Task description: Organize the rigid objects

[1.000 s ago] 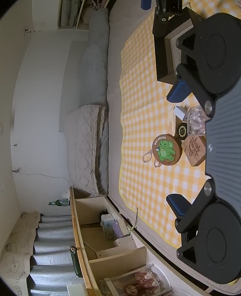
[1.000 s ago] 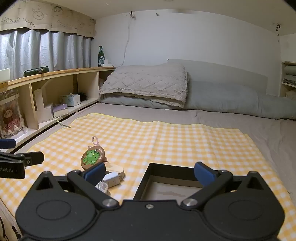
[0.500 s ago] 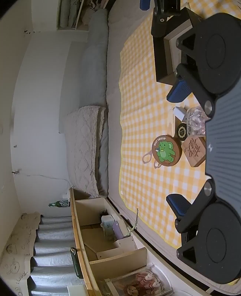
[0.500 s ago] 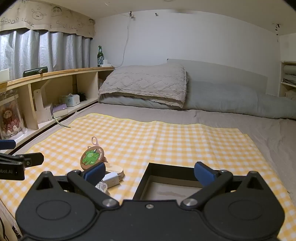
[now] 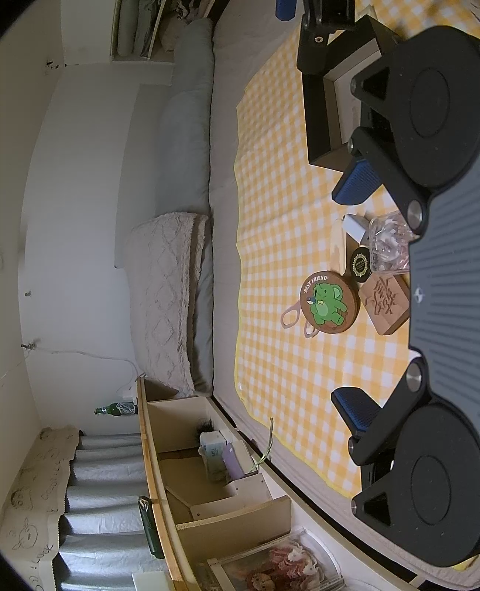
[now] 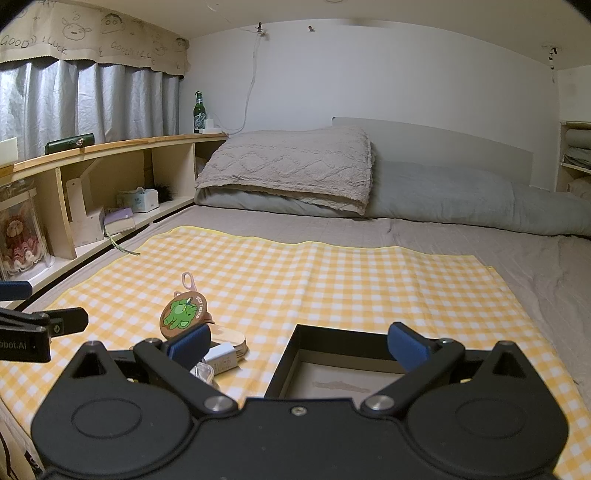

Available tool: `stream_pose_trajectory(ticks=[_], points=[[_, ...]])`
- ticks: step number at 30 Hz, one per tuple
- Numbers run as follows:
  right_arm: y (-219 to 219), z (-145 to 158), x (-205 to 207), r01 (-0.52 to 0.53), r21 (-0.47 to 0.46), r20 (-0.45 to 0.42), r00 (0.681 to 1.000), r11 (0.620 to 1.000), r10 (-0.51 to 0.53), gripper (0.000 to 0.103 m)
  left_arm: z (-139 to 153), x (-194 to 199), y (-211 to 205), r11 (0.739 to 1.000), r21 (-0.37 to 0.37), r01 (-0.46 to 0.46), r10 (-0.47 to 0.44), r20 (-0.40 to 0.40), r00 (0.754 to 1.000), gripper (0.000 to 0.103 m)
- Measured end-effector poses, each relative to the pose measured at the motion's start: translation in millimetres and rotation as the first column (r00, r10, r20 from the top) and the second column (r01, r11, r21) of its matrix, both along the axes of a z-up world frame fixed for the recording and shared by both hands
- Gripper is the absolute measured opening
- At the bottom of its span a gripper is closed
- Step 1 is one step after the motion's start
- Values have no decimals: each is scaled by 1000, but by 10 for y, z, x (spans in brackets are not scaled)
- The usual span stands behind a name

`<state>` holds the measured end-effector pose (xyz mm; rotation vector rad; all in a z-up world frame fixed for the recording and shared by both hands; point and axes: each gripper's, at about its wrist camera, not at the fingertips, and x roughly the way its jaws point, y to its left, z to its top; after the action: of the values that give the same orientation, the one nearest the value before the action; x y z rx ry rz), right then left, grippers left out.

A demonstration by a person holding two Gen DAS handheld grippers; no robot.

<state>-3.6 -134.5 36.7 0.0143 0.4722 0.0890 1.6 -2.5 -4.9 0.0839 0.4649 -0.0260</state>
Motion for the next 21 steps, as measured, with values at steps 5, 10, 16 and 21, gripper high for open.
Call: stream_pose_trajectory(ticks=[5,10,16,21], points=[[-5,-1,-5,-1,1,1,1000,1000,1,103,1,1,0,1000,0,0,0,-1,1000,103],[-4,-2,0,0,0,1,1000,1000,0,103,-8,0,-9,1000,-1,-1,1,-2,1000,103],[-14,2,-10,4,3,0,1000,1000,-4,103,-10,3,-10,1000,-1,-1,1,-3,1000,103],[-12,-1,-28,4,2,1,1000,1000,-4,103,-18,3,-17,1000,-2,-1,1,-3,1000,103]])
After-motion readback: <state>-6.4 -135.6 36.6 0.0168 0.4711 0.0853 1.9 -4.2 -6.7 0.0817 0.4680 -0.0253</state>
